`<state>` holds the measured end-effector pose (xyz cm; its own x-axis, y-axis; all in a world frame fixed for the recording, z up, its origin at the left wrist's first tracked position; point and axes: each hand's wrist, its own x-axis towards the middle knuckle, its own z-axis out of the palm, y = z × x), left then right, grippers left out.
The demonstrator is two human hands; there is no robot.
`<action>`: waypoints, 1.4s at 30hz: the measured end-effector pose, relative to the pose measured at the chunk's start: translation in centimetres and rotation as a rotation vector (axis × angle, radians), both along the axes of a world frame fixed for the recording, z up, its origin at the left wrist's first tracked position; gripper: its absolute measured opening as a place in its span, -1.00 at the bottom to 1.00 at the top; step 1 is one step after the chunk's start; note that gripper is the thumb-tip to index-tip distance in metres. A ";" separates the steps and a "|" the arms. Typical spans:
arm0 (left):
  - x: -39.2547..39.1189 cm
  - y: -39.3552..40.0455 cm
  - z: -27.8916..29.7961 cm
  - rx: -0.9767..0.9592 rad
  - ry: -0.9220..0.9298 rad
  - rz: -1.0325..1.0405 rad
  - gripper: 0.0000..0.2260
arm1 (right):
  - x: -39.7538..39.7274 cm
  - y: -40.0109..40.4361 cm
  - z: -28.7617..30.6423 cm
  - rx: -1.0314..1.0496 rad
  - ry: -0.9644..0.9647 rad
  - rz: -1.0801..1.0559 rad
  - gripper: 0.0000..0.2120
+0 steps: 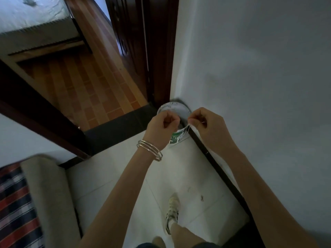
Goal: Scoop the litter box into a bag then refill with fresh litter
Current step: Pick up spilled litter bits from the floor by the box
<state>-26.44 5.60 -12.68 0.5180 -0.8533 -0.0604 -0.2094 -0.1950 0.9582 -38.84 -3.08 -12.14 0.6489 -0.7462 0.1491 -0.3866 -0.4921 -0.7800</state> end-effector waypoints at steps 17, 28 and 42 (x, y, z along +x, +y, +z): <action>13.9 -23.9 -4.7 0.089 -0.065 -0.025 -0.96 | 12.9 -23.8 -4.0 0.062 0.036 -0.067 -0.95; 20.5 -36.2 -12.2 0.325 -0.011 -0.014 -0.99 | 20.6 -35.6 -12.1 0.206 0.130 -0.167 -0.96; 23.1 -40.5 -17.6 0.492 0.017 0.057 -0.92 | 23.2 -40.8 -17.8 0.323 0.238 -0.111 -0.87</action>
